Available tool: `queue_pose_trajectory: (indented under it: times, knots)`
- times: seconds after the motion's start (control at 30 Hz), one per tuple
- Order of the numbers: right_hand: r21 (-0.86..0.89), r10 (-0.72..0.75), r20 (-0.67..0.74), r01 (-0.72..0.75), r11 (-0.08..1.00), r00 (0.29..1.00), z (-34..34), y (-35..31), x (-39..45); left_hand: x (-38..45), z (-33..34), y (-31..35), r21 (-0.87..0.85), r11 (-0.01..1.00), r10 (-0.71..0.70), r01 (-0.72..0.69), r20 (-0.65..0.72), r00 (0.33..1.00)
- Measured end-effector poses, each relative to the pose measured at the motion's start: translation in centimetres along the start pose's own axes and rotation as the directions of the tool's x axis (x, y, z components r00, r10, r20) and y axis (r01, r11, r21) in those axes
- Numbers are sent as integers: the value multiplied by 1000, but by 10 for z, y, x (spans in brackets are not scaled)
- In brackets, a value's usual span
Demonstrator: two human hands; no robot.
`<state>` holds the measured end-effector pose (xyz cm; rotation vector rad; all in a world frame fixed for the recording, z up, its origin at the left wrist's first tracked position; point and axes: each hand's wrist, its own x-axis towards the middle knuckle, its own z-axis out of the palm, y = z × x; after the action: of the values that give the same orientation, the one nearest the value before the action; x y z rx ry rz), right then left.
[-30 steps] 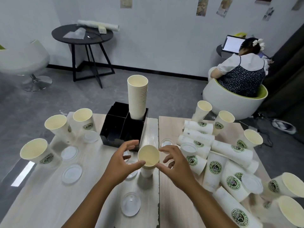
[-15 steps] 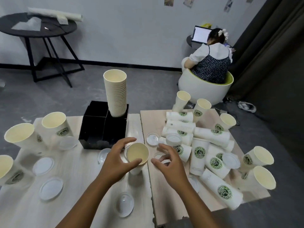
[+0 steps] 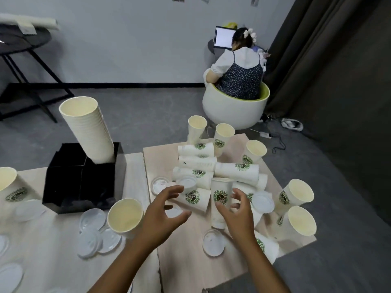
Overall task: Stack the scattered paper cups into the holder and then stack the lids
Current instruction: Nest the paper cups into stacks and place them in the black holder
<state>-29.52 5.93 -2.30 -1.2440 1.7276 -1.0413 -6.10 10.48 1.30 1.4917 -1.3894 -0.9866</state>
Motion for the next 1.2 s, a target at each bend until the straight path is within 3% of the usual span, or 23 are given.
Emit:
queue_pose_trajectory:
  times: [0.2, 0.47, 0.6, 0.7, 0.83, 1.0, 1.2]
  knots:
    - [-162, 47, 9, -45, 986, 999, 5, 34, 65, 12, 42, 0, 36, 993, -110, 111, -24, 994]
    - [-263, 135, 138, -95, 960, 981, 14, 52, 96, 1, 65, 8, 21, 976, -212, 218, -148, 966]
    - [-245, 52, 145, -15, 969, 988, 7, 37, 91, -12, 59, 18, -8, 976, -212, 216, -221, 952]
    - [-122, -83, 217, 111, 986, 973, 2, 10, 76, -20, 43, 29, -13, 981, -191, 195, -274, 943]
    - [137, -261, 391, 224, 965, 883, 11, -42, 44, -31, 10, 41, -12, 992, -120, 123, -346, 931]
    - [208, -385, 582, 326, 922, 717, 48, -89, 5, -47, -35, 43, -16, 995, -96, 98, -410, 907]
    - [282, -498, 612, 419, 863, 614, 85, -133, -42, -58, -87, 40, -42, 998, -56, 43, -400, 915]
